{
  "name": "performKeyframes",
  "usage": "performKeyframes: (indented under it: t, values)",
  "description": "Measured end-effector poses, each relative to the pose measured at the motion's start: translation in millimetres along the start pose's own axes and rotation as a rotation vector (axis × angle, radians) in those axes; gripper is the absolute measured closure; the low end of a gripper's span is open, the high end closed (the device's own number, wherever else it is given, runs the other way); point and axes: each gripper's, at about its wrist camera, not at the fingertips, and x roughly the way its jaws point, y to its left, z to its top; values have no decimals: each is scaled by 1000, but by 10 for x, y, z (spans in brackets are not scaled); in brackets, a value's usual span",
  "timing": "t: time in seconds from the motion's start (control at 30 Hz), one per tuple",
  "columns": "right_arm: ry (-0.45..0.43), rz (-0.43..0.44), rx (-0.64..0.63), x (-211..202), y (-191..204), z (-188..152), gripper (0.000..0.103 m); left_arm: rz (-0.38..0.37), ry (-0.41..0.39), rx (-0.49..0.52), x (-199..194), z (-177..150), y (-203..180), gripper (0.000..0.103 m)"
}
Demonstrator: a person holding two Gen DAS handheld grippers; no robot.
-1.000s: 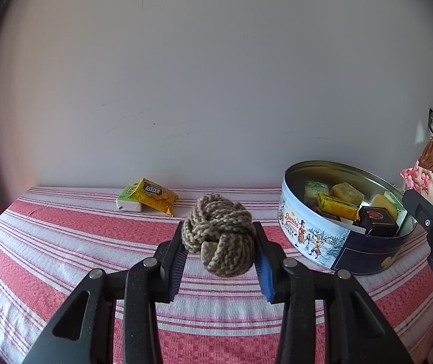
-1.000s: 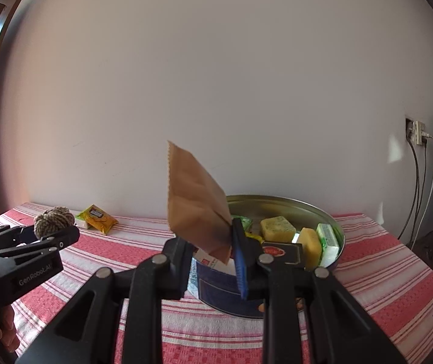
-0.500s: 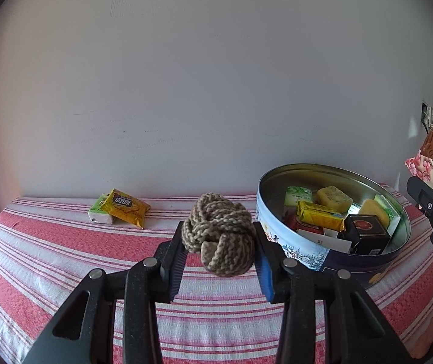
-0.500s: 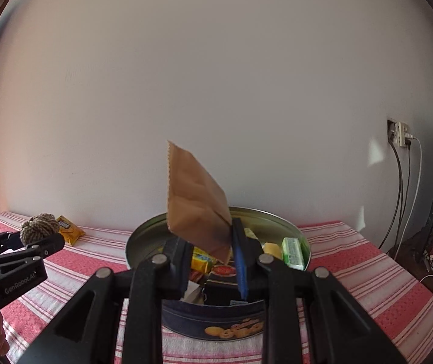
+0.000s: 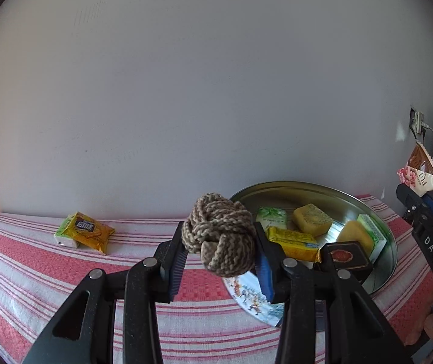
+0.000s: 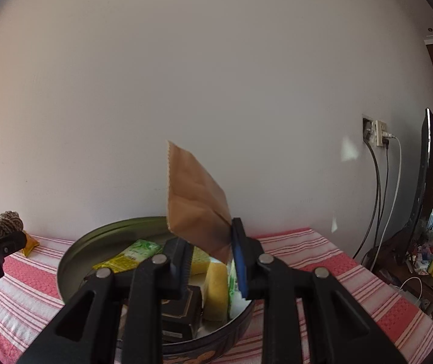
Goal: Organize objects
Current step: 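Lower the twine ball and beige cake into the tin and open both tools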
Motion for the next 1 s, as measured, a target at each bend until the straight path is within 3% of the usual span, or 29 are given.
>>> performKeyframes:
  t: [0.37,0.63,1.0]
  values:
    - [95,-31,0,378,-204,-67,79,-87,76,27,543,34,-568,60]
    - [169,-1,50,619,-344,-129,79,-78,124,52,787,-11,-722,60]
    - [203,41,10,724,-291,-125,79,-64,167,59,850,-90,-720,60]
